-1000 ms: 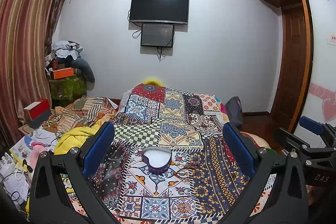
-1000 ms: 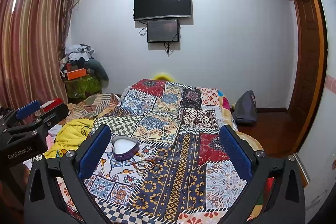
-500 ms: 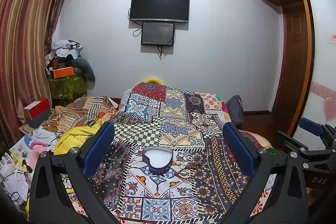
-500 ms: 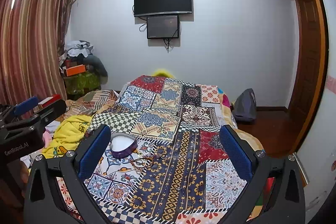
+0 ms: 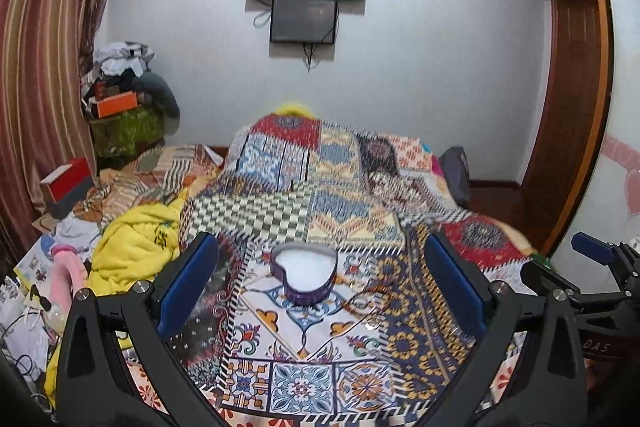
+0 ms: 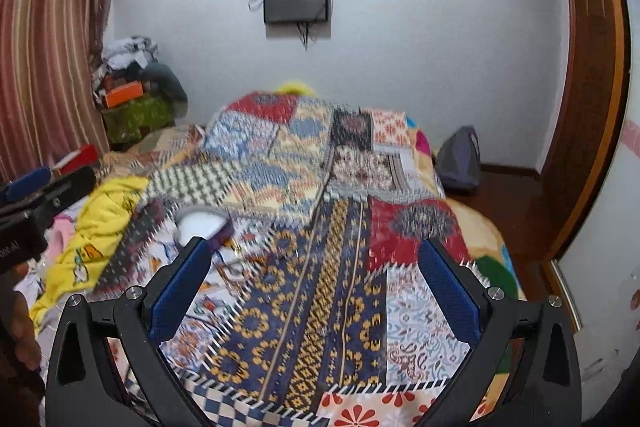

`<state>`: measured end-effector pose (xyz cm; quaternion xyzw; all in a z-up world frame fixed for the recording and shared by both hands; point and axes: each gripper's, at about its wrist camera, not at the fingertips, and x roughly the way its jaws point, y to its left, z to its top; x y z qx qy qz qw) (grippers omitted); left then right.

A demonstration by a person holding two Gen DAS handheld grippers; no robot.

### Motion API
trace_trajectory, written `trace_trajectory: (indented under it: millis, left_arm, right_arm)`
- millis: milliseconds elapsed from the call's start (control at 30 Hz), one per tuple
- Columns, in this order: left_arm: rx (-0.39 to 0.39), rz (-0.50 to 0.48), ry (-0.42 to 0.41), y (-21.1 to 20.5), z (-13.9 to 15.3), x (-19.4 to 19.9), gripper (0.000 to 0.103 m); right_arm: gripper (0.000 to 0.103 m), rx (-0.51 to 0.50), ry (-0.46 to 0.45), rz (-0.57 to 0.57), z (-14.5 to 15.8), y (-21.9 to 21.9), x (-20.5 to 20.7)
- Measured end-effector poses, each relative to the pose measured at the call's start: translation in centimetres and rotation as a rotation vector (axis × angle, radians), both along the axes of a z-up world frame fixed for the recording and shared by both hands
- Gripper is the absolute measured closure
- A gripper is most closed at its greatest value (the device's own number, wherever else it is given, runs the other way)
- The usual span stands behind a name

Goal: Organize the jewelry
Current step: 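Lower the left tool toward a ring while the right tool approaches another ring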

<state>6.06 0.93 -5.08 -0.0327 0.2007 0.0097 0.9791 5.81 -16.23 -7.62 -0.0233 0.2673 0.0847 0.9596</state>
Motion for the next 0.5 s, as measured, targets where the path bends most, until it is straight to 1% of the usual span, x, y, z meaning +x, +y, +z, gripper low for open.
trace_trajectory:
  millis: [67, 133, 167, 233, 300, 367, 433, 467, 500]
  left_arm:
    - [-0.001, -0.008, 0.030, 0.2, -1.2, 1.0, 0.000]
    - [-0.003, -0.018, 0.086, 0.3, -2.6, 1.9, 0.000]
    - [-0.002, -0.021, 0.097, 0.4, -3.1, 2.3, 0.000]
    - [0.000, -0.029, 0.143, 0.4, -4.5, 2.9, 0.001]
    - [0.004, -0.048, 0.198, 0.3, -6.0, 3.4, 0.005]
    - [0.012, -0.066, 0.254, 0.2, -7.4, 4.0, 0.012]
    - [0.037, -0.080, 0.300, 0.4, -8.5, 4.6, 0.017]
    - [0.082, -0.085, 0.330, 0.9, -9.2, 5.0, 0.021]
    - [0.080, -0.095, 0.352, 0.8, -9.8, 5.3, 0.024]
  right_arm:
    - [0.000, -0.012, 0.040, 0.001, -0.9, -0.1, 0.5]
    - [0.001, -0.023, 0.087, 0.002, -2.2, -0.5, 0.9]
    - [0.001, -0.026, 0.112, 0.004, -2.8, -0.7, 1.2]
    - [0.003, -0.032, 0.151, 0.009, -3.9, -0.9, 1.5]
    - [0.011, -0.046, 0.198, 0.020, -5.0, -0.9, 1.9]
    - [0.017, -0.053, 0.241, 0.034, -5.9, -0.8, 2.3]
    - [0.023, -0.046, 0.290, 0.055, -7.0, -0.8, 2.7]
    - [0.027, -0.037, 0.319, 0.066, -7.6, -0.8, 2.9]
    - [0.031, -0.027, 0.340, 0.075, -8.1, -0.9, 3.2]
